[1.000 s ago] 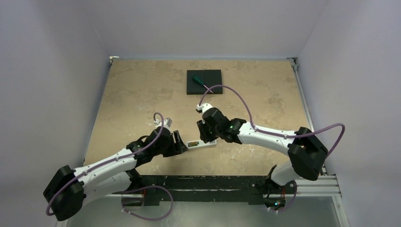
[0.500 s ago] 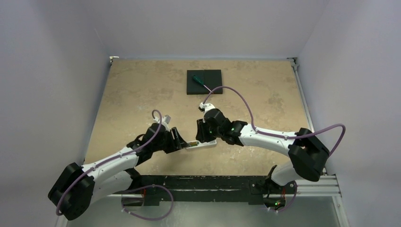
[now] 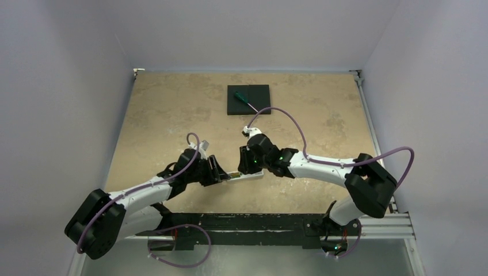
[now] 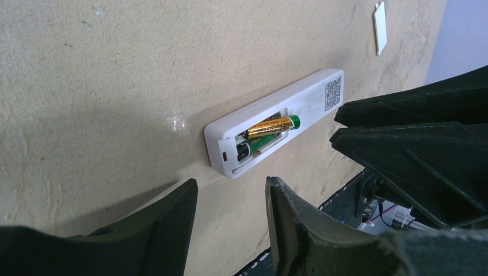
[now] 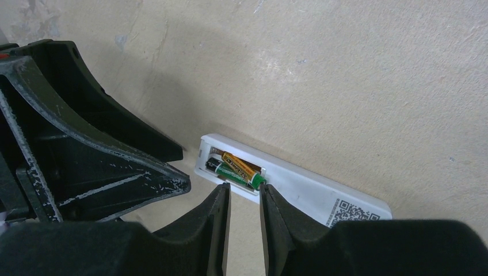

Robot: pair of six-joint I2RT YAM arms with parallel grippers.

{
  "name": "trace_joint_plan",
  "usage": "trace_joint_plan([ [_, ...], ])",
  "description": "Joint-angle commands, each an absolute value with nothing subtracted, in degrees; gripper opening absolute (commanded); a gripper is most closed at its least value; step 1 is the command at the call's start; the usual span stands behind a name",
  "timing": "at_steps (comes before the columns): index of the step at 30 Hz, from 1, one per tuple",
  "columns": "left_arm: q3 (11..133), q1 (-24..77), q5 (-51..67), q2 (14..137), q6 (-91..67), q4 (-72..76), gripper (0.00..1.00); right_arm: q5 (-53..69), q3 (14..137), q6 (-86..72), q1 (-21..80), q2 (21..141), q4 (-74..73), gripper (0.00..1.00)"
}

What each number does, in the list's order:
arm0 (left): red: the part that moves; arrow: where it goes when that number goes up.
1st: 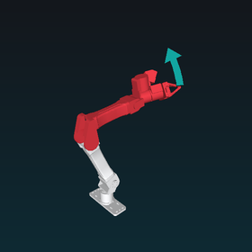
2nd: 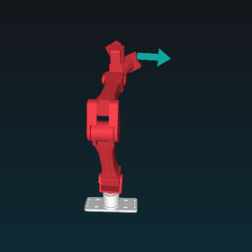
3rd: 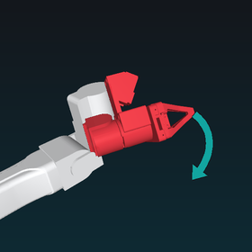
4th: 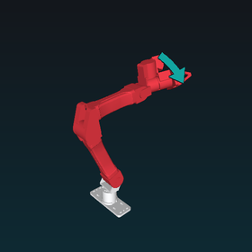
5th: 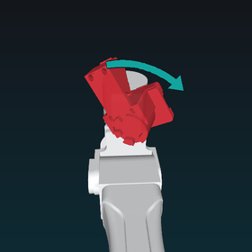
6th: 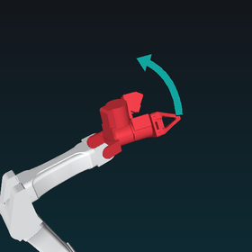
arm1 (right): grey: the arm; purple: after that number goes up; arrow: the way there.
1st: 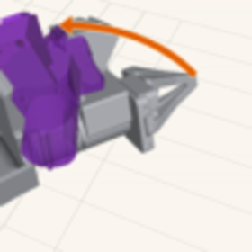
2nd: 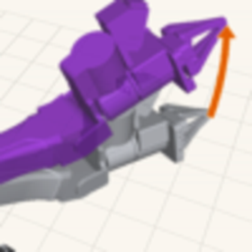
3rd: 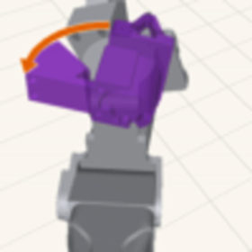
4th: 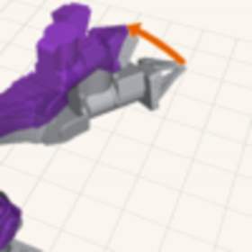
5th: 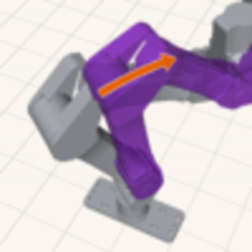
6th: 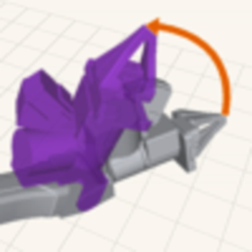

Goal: Load the batteries into the remote control

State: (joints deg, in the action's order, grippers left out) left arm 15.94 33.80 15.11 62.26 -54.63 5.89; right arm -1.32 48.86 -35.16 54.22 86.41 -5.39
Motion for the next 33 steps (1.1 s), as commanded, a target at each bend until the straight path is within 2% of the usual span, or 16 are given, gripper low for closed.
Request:
trace_joint_plan([
  [1,16.02,33.21,17.38,64.42,-53.48,11.1,0.42,-1.24,48.11,-36.5,54.14,87.32,-3.05,0.32],
  [16,16.54,33.0,17.78,70.03,-53.26,14.82,0.35,-0.26,48.25,-36.74,54.14,89.59,-2.28,0.3],
  [33,17.11,32.87,18.25,70.58,-53.0,15.33,0.35,-1.06,49.05,-36.12,54.14,90.56,-3.3,0.28],
])
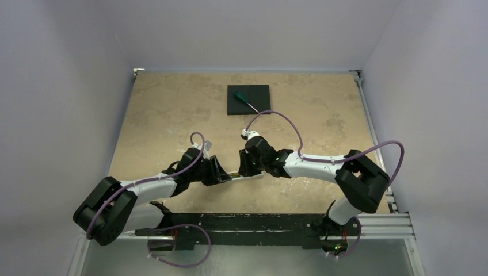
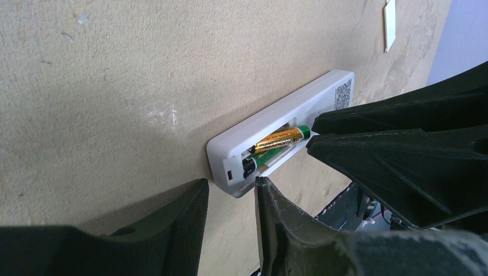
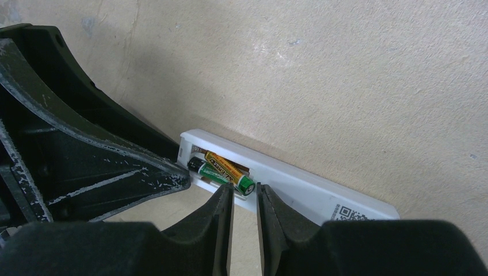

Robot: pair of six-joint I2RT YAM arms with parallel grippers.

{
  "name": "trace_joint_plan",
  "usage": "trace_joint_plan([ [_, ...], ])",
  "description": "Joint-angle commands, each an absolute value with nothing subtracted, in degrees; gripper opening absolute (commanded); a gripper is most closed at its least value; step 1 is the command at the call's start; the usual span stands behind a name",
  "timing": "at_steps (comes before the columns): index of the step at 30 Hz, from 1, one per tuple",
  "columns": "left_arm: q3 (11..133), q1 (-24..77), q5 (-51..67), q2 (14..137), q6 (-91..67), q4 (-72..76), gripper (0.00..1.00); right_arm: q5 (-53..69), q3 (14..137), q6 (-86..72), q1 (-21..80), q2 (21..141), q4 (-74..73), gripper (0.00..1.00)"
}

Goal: Load the batteries into the remote control

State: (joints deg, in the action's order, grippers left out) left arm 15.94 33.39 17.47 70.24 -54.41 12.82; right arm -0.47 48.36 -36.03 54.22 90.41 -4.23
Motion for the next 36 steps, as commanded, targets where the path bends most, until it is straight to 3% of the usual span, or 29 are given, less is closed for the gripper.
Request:
trace_joint_plan([
  [1,17.09,32.86,18.3,70.6,-53.0,15.42,0.34,-1.06,49.04,-36.2,54.14,90.55,-3.14,0.28],
  [14,17.66,32.87,19.15,70.92,-53.02,15.68,0.31,-0.19,49.35,-35.99,54.14,91.02,-3.08,0.21],
  [27,18.24,32.79,19.51,72.22,-52.87,16.12,0.39,-0.09,49.92,-35.51,54.14,91.85,-2.75,0.19],
  [36,18.93,32.87,19.83,72.42,-52.78,16.26,0.37,-0.1,50.4,-35.42,54.21,92.23,-2.81,0.18],
])
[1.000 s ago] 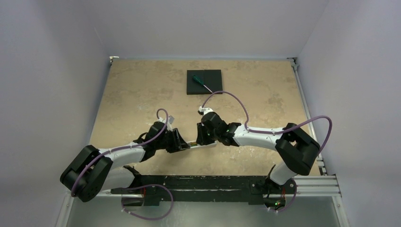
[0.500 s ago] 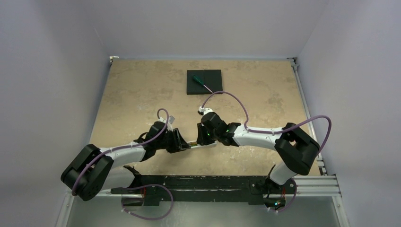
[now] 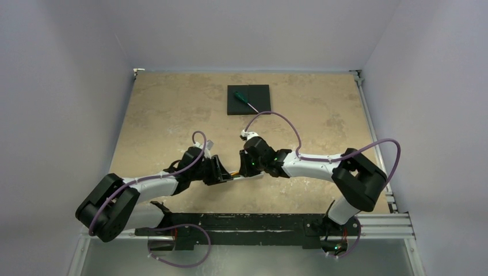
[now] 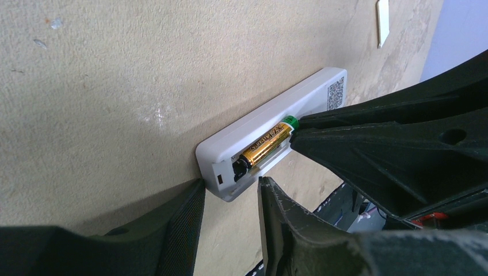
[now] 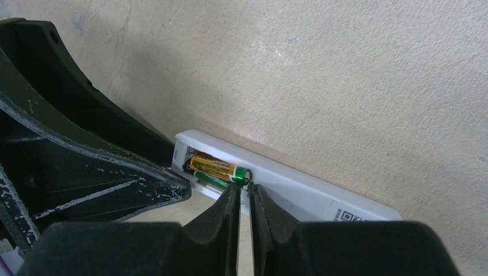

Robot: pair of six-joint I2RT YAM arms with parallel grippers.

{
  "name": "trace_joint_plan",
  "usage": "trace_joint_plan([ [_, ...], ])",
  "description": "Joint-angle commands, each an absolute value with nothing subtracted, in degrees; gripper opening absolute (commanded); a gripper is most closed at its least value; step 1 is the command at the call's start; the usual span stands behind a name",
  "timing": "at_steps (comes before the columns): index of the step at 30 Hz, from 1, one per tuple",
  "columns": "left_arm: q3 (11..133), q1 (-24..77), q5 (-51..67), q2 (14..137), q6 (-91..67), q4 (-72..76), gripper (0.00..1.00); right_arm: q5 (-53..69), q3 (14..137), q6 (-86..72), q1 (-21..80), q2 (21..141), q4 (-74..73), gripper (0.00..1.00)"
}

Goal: Load the batteries into the remote control

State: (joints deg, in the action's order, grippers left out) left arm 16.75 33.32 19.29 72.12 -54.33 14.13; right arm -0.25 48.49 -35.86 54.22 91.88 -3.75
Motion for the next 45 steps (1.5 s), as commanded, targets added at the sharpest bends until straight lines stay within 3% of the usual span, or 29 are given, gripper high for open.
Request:
trace_joint_plan([
  [1,19.05,32.85,19.91,72.42,-52.7,16.22,0.37,-0.09,50.44,-35.34,54.18,92.2,-2.88,0.18],
  [25,21.0,32.87,17.49,68.21,-50.64,9.87,0.38,-1.94,50.71,-34.78,54.23,86.54,-6.86,0.25],
  [45,23.44,32.82,15.64,72.26,-49.08,9.05,0.37,-2.19,51.21,-35.82,54.23,88.18,-5.84,0.26],
])
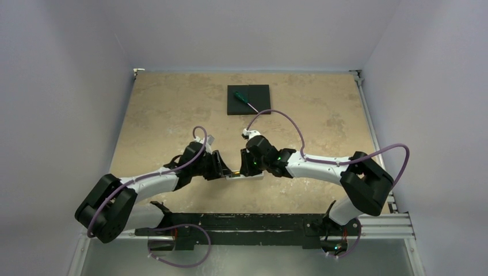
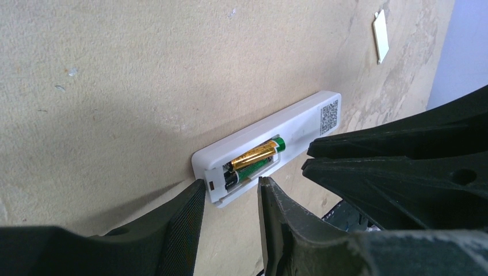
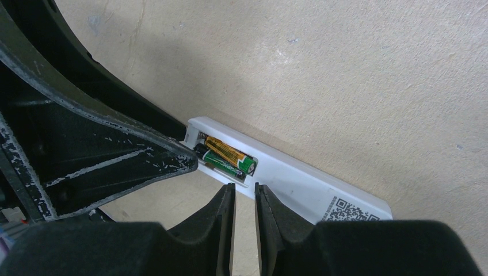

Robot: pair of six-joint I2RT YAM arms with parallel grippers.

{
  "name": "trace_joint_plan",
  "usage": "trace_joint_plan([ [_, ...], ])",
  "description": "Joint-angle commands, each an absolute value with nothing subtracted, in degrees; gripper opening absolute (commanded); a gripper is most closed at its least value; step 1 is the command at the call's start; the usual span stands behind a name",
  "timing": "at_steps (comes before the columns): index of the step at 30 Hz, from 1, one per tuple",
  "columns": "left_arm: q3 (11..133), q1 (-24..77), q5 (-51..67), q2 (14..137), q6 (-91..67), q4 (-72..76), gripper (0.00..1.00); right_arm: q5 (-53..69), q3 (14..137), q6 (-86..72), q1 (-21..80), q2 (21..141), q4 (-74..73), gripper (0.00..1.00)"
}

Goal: Load the batteries into the remote control

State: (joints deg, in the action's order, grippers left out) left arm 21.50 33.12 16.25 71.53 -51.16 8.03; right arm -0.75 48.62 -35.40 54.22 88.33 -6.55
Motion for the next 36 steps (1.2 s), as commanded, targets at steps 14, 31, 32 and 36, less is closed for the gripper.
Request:
trace_joint_plan([
  [14,24.0,32.81,15.4,75.34,-48.29,9.7,0.36,-1.58,52.41,-35.68,54.23,90.55,-5.36,0.26],
  [31,24.97,32.8,15.39,77.9,-47.29,9.75,0.36,-1.14,52.68,-35.55,54.23,92.49,-5.02,0.27],
  [32,24.92,32.8,15.45,78.09,-47.31,9.82,0.37,-1.14,52.65,-35.67,54.23,92.61,-5.01,0.27],
  [36,24.76,32.86,15.63,78.44,-47.27,10.24,0.36,-1.23,52.92,-35.64,54.23,92.83,-5.05,0.27],
])
